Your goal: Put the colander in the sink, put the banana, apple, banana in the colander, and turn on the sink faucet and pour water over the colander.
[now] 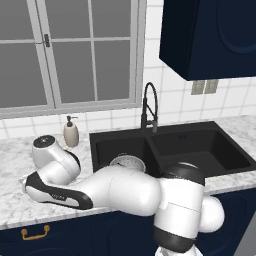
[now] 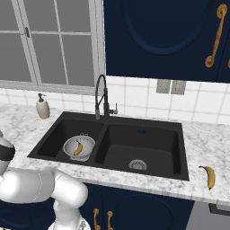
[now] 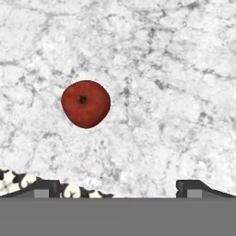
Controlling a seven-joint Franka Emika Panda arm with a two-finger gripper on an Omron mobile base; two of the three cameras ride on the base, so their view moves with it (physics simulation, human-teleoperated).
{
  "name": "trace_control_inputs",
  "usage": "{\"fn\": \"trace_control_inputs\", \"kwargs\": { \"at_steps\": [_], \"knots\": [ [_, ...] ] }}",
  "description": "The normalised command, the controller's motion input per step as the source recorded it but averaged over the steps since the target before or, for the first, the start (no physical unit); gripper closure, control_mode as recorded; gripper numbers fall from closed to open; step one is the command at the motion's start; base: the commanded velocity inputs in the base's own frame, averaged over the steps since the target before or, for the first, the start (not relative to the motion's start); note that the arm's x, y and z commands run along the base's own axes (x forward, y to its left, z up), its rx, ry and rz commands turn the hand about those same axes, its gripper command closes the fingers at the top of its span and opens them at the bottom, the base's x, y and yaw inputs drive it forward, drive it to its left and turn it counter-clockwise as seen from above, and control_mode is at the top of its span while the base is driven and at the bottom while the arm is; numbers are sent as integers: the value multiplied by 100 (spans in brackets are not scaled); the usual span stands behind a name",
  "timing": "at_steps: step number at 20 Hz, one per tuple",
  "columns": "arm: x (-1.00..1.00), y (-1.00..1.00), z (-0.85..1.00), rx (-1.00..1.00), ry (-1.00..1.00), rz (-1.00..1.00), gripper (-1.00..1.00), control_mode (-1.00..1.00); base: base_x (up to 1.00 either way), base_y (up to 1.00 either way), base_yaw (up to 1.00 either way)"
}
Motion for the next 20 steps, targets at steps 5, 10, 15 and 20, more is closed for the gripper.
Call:
{"fn": "trace_control_inputs", "kwargs": {
  "at_steps": [5,10,15,20],
  "knots": [
    [15,21,-28,0,0,-3,-100,-100,0,0,0],
    [23,13,-28,0,1,-4,-100,-100,0,0,0],
    [21,8,-23,0,2,-3,-100,-100,0,0,0],
    [18,15,-24,0,1,-2,-100,-100,0,0,0]
  ]
}}
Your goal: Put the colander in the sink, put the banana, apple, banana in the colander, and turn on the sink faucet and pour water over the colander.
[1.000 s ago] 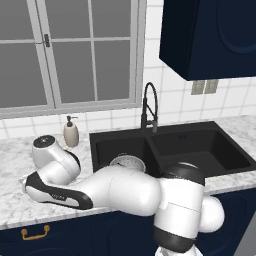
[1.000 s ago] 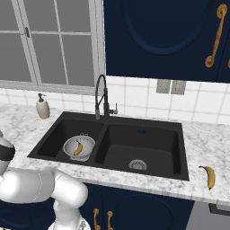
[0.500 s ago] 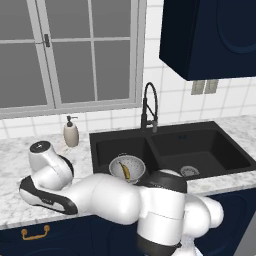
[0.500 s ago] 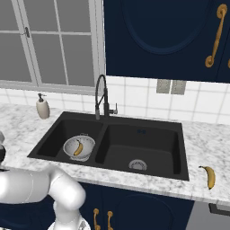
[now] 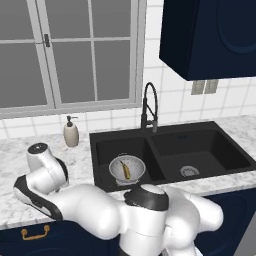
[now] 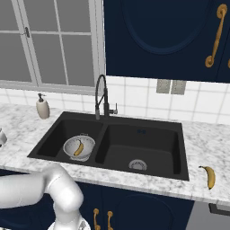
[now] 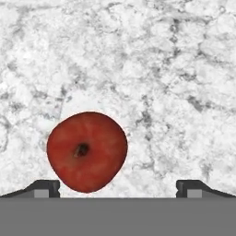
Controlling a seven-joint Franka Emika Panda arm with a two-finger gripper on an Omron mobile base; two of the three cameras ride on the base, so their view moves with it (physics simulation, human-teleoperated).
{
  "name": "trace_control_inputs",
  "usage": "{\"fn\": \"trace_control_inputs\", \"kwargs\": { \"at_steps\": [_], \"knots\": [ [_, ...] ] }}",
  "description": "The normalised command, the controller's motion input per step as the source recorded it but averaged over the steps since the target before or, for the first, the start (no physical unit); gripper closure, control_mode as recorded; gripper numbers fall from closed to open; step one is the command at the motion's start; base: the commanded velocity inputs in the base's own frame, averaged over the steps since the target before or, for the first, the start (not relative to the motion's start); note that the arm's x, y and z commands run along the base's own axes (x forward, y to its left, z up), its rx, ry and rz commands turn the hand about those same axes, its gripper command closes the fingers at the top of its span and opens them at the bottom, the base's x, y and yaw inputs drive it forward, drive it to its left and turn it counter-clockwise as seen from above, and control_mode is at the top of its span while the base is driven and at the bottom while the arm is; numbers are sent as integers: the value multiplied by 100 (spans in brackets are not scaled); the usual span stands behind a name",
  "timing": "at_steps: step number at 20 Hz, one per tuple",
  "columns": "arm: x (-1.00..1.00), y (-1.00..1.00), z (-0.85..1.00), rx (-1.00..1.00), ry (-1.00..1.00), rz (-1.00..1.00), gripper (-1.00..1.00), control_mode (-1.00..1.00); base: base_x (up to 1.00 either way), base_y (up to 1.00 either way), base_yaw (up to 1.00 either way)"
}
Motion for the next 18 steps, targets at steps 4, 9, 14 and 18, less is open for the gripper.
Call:
{"fn": "trace_control_inputs", "kwargs": {
  "at_steps": [4,9,14,18],
  "knots": [
    [19,24,-20,0,0,-1,-100,-100,0,0,0],
    [21,22,-16,0,0,0,-100,-100,0,0,0],
    [4,16,-34,0,1,-2,-100,-100,0,0,0],
    [0,10,-35,1,0,-3,-100,-100,0,0,0]
  ]
}}
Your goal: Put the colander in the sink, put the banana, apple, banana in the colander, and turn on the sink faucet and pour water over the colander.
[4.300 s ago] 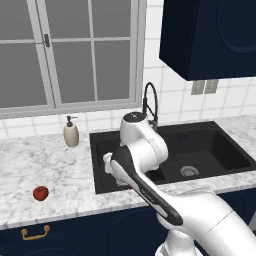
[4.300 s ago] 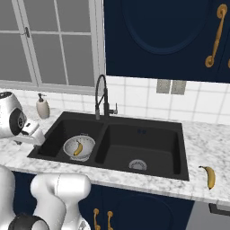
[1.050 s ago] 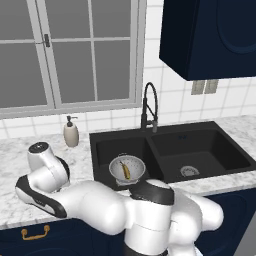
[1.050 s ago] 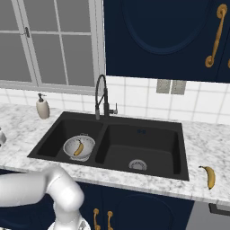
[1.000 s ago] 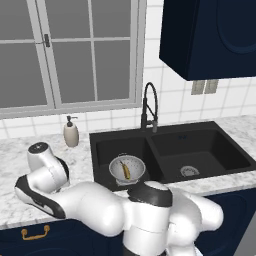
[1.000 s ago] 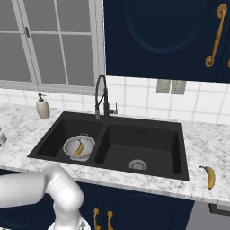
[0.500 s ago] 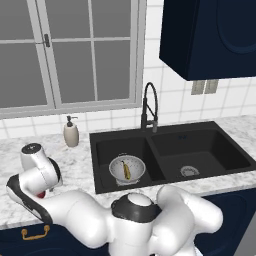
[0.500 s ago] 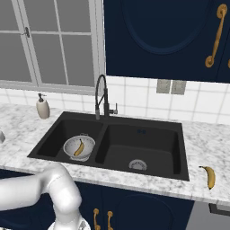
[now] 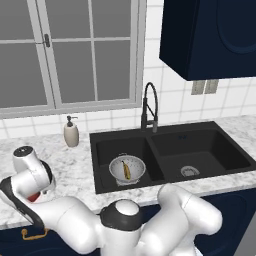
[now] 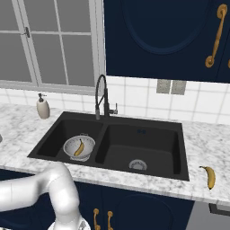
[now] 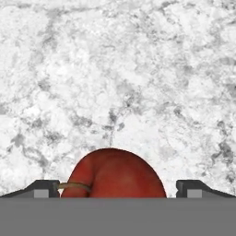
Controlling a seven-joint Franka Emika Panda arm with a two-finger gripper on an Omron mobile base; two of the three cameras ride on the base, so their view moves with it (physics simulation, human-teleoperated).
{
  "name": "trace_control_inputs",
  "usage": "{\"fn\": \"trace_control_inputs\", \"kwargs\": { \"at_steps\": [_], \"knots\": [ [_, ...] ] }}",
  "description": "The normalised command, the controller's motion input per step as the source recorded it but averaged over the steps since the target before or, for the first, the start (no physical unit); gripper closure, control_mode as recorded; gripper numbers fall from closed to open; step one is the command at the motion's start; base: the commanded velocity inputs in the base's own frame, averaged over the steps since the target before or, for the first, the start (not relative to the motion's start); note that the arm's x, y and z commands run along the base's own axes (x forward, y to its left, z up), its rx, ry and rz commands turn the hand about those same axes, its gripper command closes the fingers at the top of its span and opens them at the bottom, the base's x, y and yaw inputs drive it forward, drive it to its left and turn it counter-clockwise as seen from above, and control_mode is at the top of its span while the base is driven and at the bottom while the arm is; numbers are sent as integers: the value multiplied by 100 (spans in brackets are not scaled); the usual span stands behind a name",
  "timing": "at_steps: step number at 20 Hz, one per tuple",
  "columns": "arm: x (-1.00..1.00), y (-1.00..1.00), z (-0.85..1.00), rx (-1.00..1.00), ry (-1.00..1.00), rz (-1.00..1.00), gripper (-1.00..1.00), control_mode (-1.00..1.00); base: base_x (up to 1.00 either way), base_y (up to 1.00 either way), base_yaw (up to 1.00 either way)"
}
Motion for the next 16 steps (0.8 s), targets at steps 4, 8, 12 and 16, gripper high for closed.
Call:
{"fn": "trace_control_inputs", "kwargs": {
  "at_steps": [4,8,12,16],
  "knots": [
    [0,16,-28,2,0,-5,100,-100,0,0,0],
    [-5,5,-29,5,8,-12,100,-100,0,0,0],
    [-13,-2,-30,8,8,-17,100,-100,0,0,0],
    [-15,-53,11,5,-1,-9,100,-100,0,0,0]
  ]
}}
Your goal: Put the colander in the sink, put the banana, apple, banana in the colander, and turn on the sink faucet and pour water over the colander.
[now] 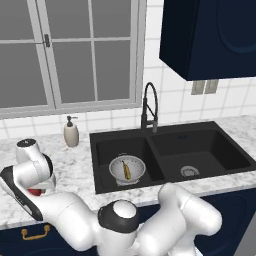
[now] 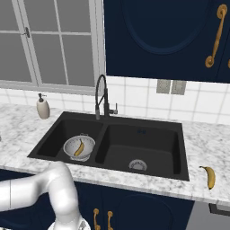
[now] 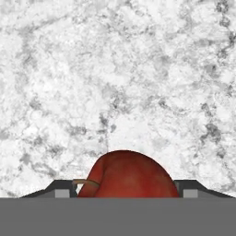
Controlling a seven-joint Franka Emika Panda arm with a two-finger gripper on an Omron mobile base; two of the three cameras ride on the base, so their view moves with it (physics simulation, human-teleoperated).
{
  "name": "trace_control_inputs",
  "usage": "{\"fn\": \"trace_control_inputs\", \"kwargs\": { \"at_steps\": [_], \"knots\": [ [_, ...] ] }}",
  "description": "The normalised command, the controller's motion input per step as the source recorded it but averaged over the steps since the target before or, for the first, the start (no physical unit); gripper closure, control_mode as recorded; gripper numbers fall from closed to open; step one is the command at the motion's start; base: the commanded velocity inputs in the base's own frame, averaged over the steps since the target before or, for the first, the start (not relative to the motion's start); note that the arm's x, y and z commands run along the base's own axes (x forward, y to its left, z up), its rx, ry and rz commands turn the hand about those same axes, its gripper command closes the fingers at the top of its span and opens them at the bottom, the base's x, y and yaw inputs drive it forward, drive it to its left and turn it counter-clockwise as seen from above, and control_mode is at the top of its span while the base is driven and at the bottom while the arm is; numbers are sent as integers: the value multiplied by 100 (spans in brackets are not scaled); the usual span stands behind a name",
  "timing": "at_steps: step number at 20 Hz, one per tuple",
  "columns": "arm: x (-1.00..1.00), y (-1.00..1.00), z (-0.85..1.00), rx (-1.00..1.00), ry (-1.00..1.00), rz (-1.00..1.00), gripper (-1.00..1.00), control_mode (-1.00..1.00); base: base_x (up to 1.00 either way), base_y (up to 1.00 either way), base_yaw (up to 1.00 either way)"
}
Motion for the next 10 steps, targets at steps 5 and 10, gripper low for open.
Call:
{"fn": "trace_control_inputs", "kwargs": {
  "at_steps": [5,10],
  "knots": [
    [-35,-93,50,0,-10,-2,100,-100,0,0,0],
    [-23,-95,45,0,-3,0,100,-100,0,0,0]
  ]
}}
